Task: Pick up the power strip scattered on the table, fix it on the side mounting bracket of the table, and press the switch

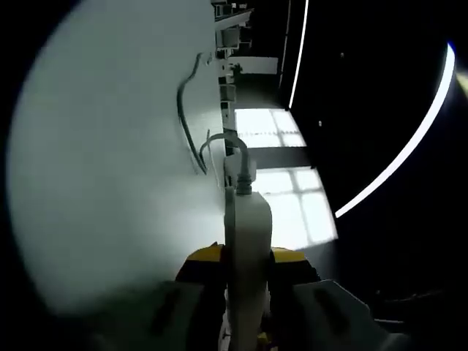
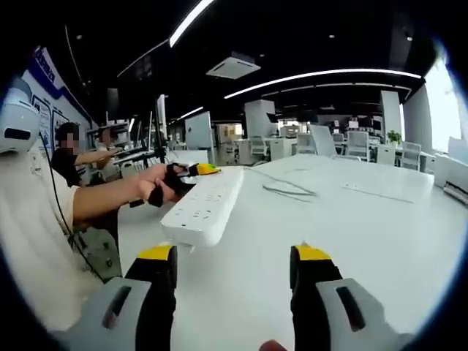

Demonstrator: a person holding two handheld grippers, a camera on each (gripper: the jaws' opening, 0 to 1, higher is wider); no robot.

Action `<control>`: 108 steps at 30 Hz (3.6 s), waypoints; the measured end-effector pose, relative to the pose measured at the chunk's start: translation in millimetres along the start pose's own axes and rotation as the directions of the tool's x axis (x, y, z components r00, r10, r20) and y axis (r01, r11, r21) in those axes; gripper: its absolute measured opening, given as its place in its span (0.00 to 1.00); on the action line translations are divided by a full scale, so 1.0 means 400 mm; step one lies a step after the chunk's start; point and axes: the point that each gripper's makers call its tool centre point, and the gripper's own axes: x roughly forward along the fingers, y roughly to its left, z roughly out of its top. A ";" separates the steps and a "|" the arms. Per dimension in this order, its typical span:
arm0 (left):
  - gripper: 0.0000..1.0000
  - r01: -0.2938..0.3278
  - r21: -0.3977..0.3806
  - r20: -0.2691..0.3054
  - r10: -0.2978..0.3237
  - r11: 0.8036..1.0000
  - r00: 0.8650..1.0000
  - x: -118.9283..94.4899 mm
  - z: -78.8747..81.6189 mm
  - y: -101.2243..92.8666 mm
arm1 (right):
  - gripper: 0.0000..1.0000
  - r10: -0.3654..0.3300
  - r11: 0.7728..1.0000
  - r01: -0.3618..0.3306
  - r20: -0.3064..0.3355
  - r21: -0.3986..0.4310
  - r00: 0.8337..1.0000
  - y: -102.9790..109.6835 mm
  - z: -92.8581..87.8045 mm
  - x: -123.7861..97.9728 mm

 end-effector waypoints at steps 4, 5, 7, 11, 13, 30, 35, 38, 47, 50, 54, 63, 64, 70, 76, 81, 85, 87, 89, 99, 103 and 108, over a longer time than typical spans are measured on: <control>0.25 -0.008 0.024 0.014 0.008 1.000 1.000 -0.030 0.030 -0.006 | 0.58 -0.006 1.000 0.006 0.001 0.001 1.000 -0.004 0.003 -0.003; 0.25 -0.009 0.029 0.017 0.009 1.000 1.000 -0.032 0.032 -0.006 | 0.58 -0.007 1.000 0.007 0.001 0.001 1.000 -0.004 0.001 -0.002; 0.25 -0.015 0.041 0.022 0.014 0.999 1.000 -0.043 0.044 -0.006 | 0.57 -0.011 1.000 0.011 -0.005 -0.001 1.000 -0.006 -0.002 -0.001; 0.25 0.016 0.005 0.003 -0.016 1.000 1.000 -0.064 0.060 -0.016 | 0.57 -0.009 1.000 0.009 -0.004 0.002 1.000 -0.004 -0.004 0.000; 0.25 0.026 0.001 -0.012 -0.026 1.000 1.000 -0.072 0.065 -0.024 | 0.57 -0.006 1.000 0.006 -0.006 0.003 1.000 -0.001 -0.007 0.002; 0.24 0.044 0.013 -0.120 -0.042 0.999 0.992 -0.181 0.133 -0.021 | 0.56 0.015 1.000 -0.015 -0.011 0.019 1.000 0.014 -0.013 0.025; 0.24 0.038 0.025 -0.142 -0.034 0.999 0.989 -0.215 0.154 -0.021 | 0.56 0.014 1.000 -0.014 -0.019 0.021 1.000 0.017 -0.016 0.037; 0.24 0.043 0.019 -0.149 -0.040 0.999 0.988 -0.237 0.152 -0.024 | 0.56 0.016 1.000 -0.015 -0.021 0.023 1.000 0.021 -0.017 0.044; 0.25 0.035 0.028 -0.183 -0.030 0.999 0.983 -0.294 0.173 -0.028 | 0.55 0.024 0.999 -0.024 -0.032 0.027 0.999 0.032 -0.020 0.076; 0.25 0.031 0.023 -0.191 -0.026 0.999 0.981 -0.316 0.185 -0.029 | 0.55 0.035 0.999 -0.034 -0.032 0.030 0.999 0.046 -0.021 0.090; 0.25 0.027 0.024 -0.190 -0.022 0.999 0.981 -0.344 0.199 -0.040 | 0.55 0.041 0.999 -0.040 -0.040 0.030 0.998 0.053 -0.027 0.094; 0.25 0.048 0.018 -0.228 -0.042 0.999 0.973 -0.384 0.209 -0.058 | 0.53 0.069 0.998 -0.069 -0.001 0.014 0.998 0.065 0.014 0.090; 0.25 0.046 0.021 -0.222 -0.040 0.999 0.974 -0.387 0.213 -0.058 | 0.53 0.076 0.997 -0.076 -0.001 0.011 0.997 0.069 0.018 0.091; 0.25 0.063 0.004 -0.244 -0.060 0.998 0.968 -0.415 0.226 -0.055 | 0.53 0.146 0.988 -0.146 -0.018 -0.042 0.989 0.127 0.036 0.097; 0.25 0.048 -0.004 -0.231 -0.047 0.999 0.972 -0.450 0.265 -0.025 | 0.53 0.193 0.978 -0.195 -0.036 -0.070 0.981 0.172 0.046 0.108; 0.25 0.053 -0.017 -0.228 -0.055 0.998 0.972 -0.480 0.277 -0.015 | 0.52 0.201 0.976 -0.204 -0.049 -0.079 0.978 0.186 0.045 0.117; 0.25 0.071 -0.036 -0.243 -0.078 0.997 0.967 -0.503 0.299 -0.017 | 0.52 0.199 0.977 -0.202 -0.055 -0.073 0.979 0.191 0.039 0.127; 0.25 0.072 -0.035 -0.250 -0.079 0.997 0.965 -0.510 0.297 -0.019 | 0.52 0.196 0.978 -0.199 -0.055 -0.068 0.979 0.191 0.037 0.132; 0.25 0.077 -0.035 -0.253 -0.083 0.996 0.964 -0.520 0.309 -0.017 | 0.52 0.190 0.979 -0.193 -0.051 -0.060 0.980 0.190 0.037 0.134; 0.25 0.068 -0.044 -0.290 -0.078 0.997 0.954 -0.570 0.347 -0.013 | 0.50 0.163 0.985 -0.165 -0.035 -0.048 0.986 0.192 0.055 0.134; 0.25 0.057 -0.046 -0.277 -0.068 0.997 0.958 -0.590 0.360 -0.010 | 0.50 0.150 0.987 -0.152 -0.041 -0.049 0.988 0.193 0.051 0.133; 0.25 0.056 -0.041 -0.292 -0.065 0.998 0.954 -0.616 0.381 0.003 | 0.50 0.134 0.990 -0.136 -0.053 -0.043 0.990 0.190 0.039 0.132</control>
